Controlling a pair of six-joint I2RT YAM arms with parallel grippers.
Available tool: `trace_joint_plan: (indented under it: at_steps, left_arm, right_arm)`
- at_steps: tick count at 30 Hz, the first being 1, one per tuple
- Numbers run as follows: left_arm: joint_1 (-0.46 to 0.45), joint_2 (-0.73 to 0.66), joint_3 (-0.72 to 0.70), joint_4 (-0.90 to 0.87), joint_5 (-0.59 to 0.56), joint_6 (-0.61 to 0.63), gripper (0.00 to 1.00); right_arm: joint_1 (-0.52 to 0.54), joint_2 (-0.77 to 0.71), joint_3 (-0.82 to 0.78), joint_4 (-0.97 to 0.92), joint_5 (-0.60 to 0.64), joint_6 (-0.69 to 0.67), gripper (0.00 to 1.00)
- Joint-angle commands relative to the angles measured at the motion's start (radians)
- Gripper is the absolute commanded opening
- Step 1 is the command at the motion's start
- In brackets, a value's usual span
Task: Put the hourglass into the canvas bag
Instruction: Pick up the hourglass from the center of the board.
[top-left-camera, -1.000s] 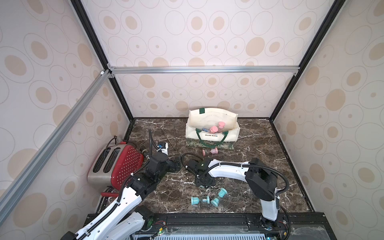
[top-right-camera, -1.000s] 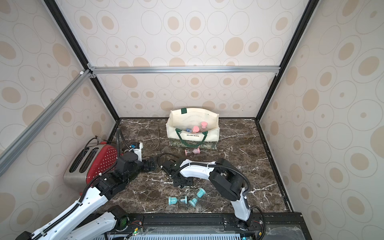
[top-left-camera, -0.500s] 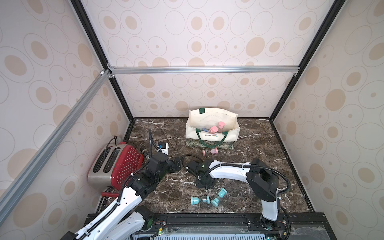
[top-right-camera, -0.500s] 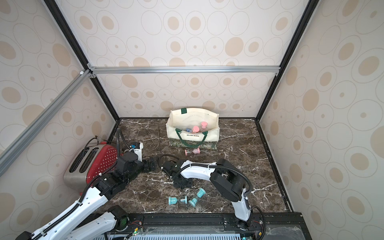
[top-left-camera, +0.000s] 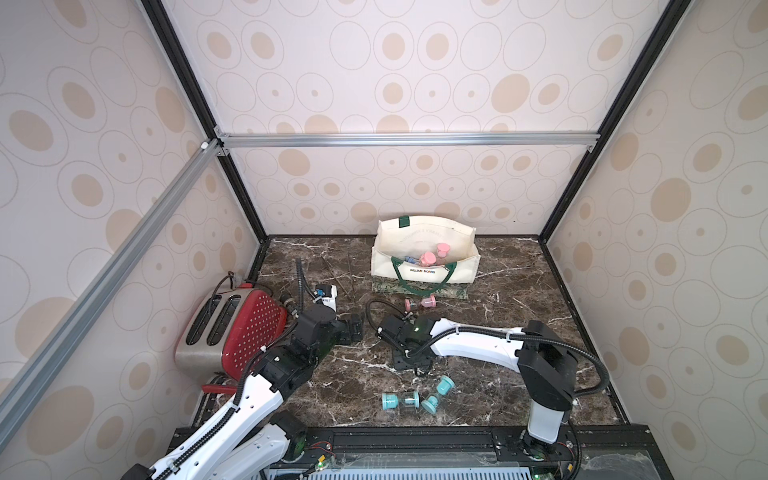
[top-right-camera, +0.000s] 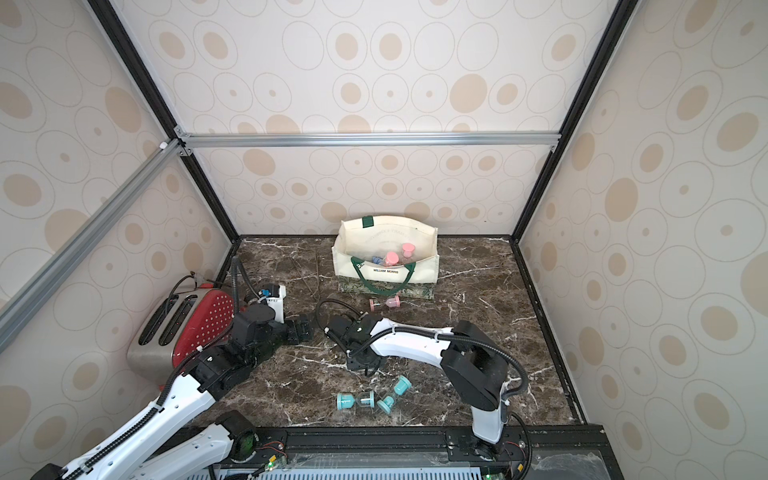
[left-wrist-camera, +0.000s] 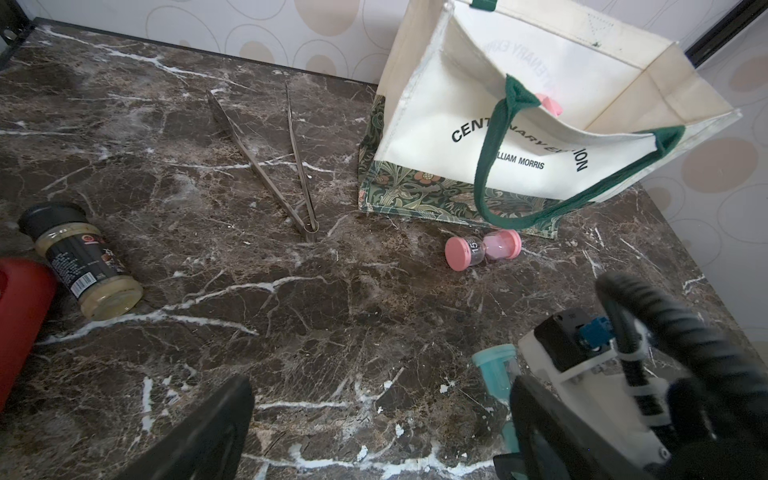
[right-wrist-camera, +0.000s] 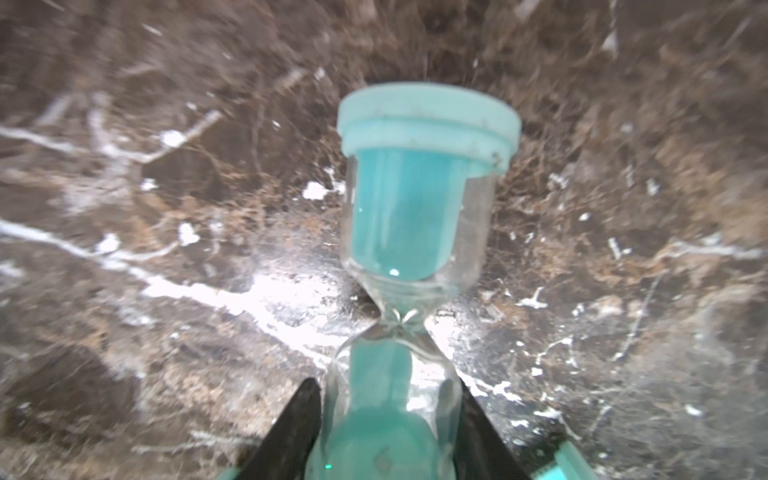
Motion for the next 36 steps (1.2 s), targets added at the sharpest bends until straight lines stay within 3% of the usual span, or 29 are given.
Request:
trace_joint_plan:
  at_steps: [1, 10, 20, 27, 36]
  left_arm:
    - [0.004, -0.013, 0.059, -0.001, 0.008, -0.023, 0.97]
    - [0.005, 0.02, 0.092, 0.043, 0.059, -0.024, 0.97]
    - [0.005, 0.132, 0.171, 0.099, 0.102, 0.009, 0.98]
    - [0.004, 0.219, 0.209, 0.156, 0.134, 0.016, 0.98]
    - [0.004, 0.31, 0.244, 0.213, 0.157, 0.01, 0.98]
  right_arm:
    - [0.0, -0.05, -0.009, 0.009, 0.041, -0.073, 0.29]
    - [-0.037, -0.174, 0.042, 0.0, 0.064, -0.241, 0.22]
    - [-0.222, -0.251, 0.178, 0.01, -0.043, -0.431, 0.2]
    - [-0.361, -0.136, 0.386, -0.014, -0.152, -0.519, 0.19]
    - [-0.474, 0.12, 0.686, -0.064, -0.161, -0.571, 0.18]
